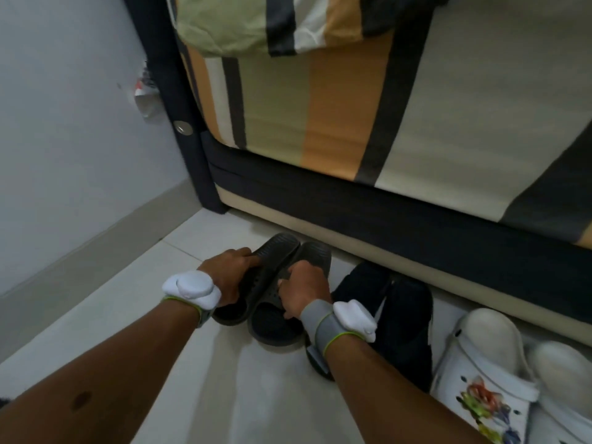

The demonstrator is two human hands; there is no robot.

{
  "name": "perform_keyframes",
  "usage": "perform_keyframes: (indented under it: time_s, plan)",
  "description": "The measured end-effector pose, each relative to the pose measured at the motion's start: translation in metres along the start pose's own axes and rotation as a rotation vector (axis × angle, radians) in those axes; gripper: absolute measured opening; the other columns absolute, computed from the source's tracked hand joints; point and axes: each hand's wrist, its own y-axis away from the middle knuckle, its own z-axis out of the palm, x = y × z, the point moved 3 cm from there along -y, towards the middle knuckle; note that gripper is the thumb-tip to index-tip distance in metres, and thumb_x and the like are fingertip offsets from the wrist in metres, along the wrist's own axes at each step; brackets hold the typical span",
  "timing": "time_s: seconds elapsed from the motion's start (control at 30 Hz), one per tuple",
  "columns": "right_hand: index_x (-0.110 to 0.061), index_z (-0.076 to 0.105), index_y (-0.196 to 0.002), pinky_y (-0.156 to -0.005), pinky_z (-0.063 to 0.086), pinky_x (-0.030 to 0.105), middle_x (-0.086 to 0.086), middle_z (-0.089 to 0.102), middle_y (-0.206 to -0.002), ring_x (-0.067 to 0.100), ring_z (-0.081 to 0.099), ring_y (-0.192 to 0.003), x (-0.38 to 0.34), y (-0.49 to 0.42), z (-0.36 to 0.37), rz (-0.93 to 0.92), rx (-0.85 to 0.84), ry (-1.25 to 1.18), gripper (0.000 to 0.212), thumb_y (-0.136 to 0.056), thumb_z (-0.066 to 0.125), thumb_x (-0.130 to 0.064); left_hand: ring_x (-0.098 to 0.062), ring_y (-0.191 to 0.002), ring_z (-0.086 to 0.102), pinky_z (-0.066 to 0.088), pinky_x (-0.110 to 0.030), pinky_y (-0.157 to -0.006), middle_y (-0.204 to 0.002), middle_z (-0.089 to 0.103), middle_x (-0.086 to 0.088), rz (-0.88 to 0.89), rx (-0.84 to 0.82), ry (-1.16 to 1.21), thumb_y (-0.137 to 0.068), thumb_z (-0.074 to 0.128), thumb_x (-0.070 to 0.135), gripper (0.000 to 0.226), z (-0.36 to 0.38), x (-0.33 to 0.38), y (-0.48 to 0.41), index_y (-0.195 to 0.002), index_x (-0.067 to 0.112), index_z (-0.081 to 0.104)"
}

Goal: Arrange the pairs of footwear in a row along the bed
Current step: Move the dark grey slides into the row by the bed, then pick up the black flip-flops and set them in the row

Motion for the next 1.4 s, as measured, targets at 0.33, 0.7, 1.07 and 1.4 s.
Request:
perform_keyframes:
  time_s: [0.33, 0.7, 1.07, 1.4]
  plan:
    - [0.001, 0.061, -0.119, -0.086, 0.057, 0.049, 0.022, 0.062, -0.122, 0.042, 0.066, -0.102, 0.012, -0.048, 0.016, 0.077, 0.059, -0.073, 0.032, -0.091, 0.061, -0.016, -0.028, -0.112, 0.058, 0.052, -0.042, -0.091, -0.123, 0.055, -0.002, 0.046, -0.024, -0.005, -0.07, 0.07, 0.016, 0.067, 0.017, -0.02, -0.054, -0.132, 0.03, 0.048]
    - [-0.006, 0.06, -0.126, -0.098, 0.047, 0.033, 0.019, 0.058, -0.13, 0.036, 0.057, -0.119, 0.008, -0.031, 0.037, -0.003, 0.06, 0.175, 0.034, -0.093, 0.055, -0.012, -0.031, -0.121, 0.053, 0.049, -0.042, -0.099, -0.141, 0.043, -0.006, 0.016, -0.004, 0.133, -0.071, 0.072, 0.009, 0.08, 0.028, -0.021, -0.023, -0.142, 0.027, 0.038]
    - [-0.021, 0.056, -0.131, -0.103, 0.045, 0.033, 0.008, 0.059, -0.132, 0.027, 0.055, -0.122, -0.129, 0.076, 0.098, -0.421, -0.149, 0.36, 0.045, -0.085, 0.061, -0.021, -0.027, -0.115, 0.058, 0.047, -0.029, -0.091, -0.127, 0.061, -0.007, -0.513, -0.026, 0.233, -0.083, 0.068, 0.029, 0.046, -0.031, -0.123, 0.191, -0.126, 0.018, 0.056]
    - [-0.02, 0.052, -0.136, -0.107, 0.04, 0.033, 0.004, 0.05, -0.143, 0.024, 0.048, -0.131, -0.174, 0.2, 0.261, -0.712, -0.472, 0.685, 0.05, -0.087, 0.061, -0.024, -0.028, -0.075, 0.063, 0.041, -0.013, -0.033, -0.087, 0.062, -0.014, -0.933, -0.214, 0.528, -0.083, 0.069, 0.035, 0.03, 0.04, -0.178, 0.434, -0.093, 0.007, 0.063]
